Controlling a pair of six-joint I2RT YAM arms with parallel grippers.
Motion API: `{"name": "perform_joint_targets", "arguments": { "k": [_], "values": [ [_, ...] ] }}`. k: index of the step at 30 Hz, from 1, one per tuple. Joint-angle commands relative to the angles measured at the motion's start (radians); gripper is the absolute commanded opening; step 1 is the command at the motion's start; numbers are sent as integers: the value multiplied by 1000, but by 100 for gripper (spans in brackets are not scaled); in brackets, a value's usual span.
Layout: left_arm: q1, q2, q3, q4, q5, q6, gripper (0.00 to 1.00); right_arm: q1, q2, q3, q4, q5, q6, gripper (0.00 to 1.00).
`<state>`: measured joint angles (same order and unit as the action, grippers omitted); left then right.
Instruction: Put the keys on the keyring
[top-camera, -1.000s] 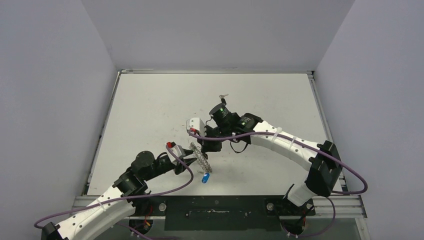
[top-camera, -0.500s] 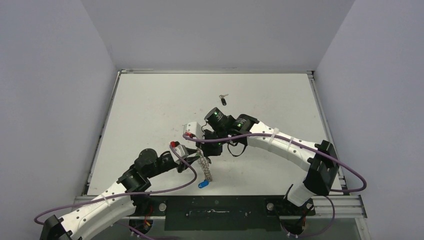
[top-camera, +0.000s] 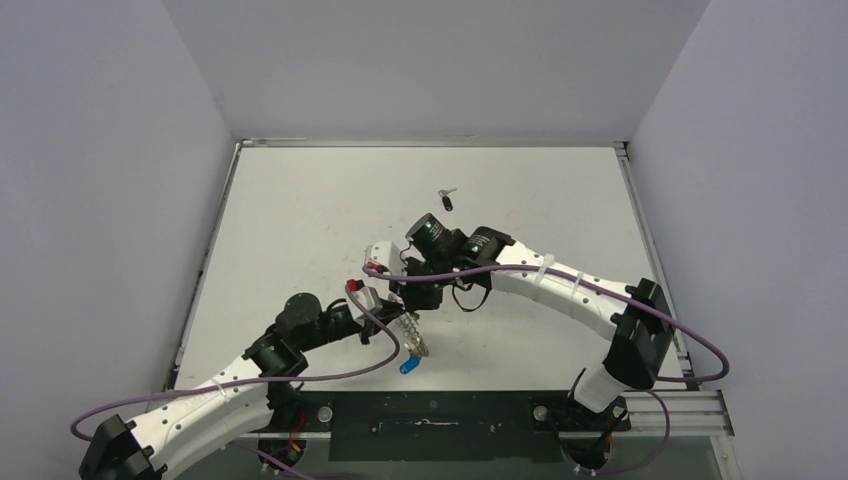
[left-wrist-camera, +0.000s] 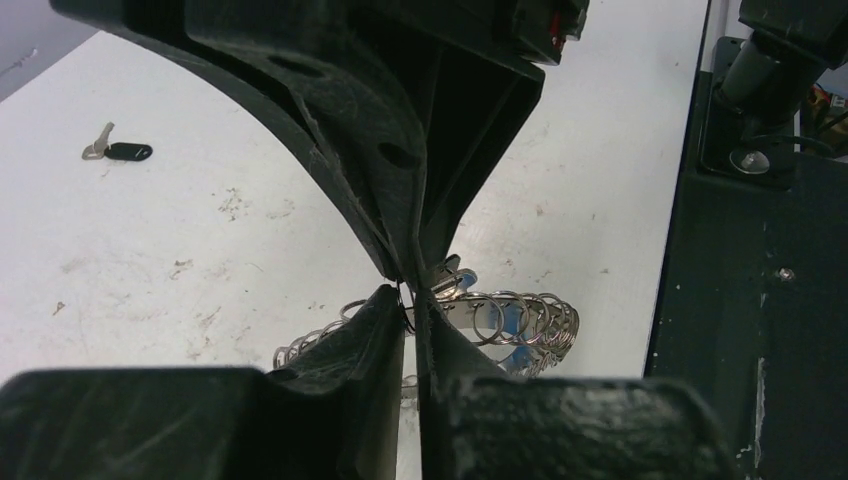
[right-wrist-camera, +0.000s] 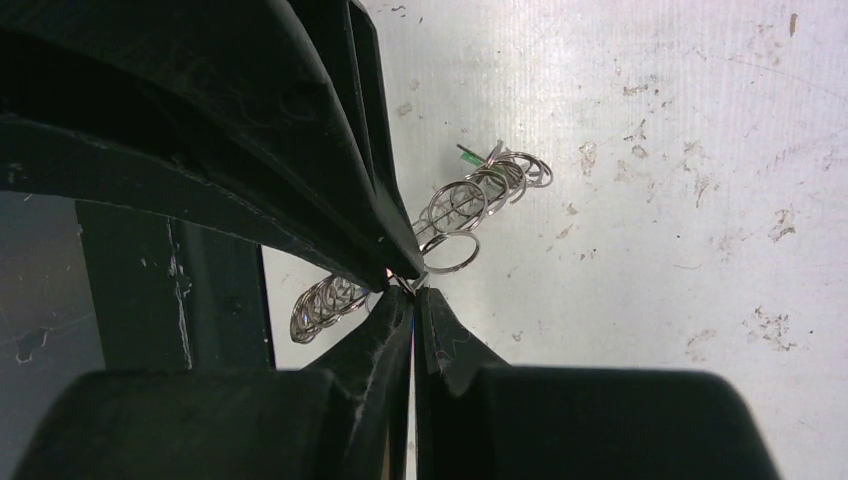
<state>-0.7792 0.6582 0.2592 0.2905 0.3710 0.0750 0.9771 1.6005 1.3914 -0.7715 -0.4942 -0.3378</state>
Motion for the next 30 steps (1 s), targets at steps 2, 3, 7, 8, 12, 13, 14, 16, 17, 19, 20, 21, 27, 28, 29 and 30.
{"name": "perform_joint_targets", "arguments": {
  "k": [2,3,7,8,12,13,14,16,17,19,20,21,27,28,29,30],
  "values": [
    [1,-4,32,52,1,-8,0,9,-9,45,40,1,8,0],
    [1,-6,33,39,2,-5,0,10,-9,45,38,2,8,0],
    [1,-28,29,13,-8,3,0,10,-10,44,43,6,9,0],
    [0,-37,25,12,-13,3,0,9,-10,44,46,8,11,0],
    [1,-67,1,26,-28,-6,0,-14,-24,29,82,-1,35,20],
    [1,-74,-6,38,-30,-13,0,-27,-35,14,100,-16,40,24],
    [1,-79,-17,57,-30,-21,0,-39,-50,-12,124,-38,48,29],
    [1,-91,-42,105,-27,-38,0,-73,-92,-67,190,-83,62,38],
    [0,-98,-57,136,-23,-45,0,-91,-118,-98,230,-120,60,40],
    [1,-104,-91,207,-15,-56,0,-120,-173,-172,313,-192,46,43],
    [0,-107,-112,257,-10,-59,0,-129,-200,-209,354,-225,29,44],
    [0,-109,-125,288,-8,-62,0,-133,-226,-248,390,-265,10,44],
    [-1,-89,-179,473,4,-106,0,-145,-356,-466,687,-384,-18,41],
    [0,-85,-187,507,5,-115,0,-146,-370,-494,748,-394,-10,41],
    [-1,-81,-194,536,2,-122,0,-146,-377,-519,787,-402,-1,40],
    [0,-77,-201,563,2,-126,0,-146,-379,-528,819,-410,6,39]
  ]
}}
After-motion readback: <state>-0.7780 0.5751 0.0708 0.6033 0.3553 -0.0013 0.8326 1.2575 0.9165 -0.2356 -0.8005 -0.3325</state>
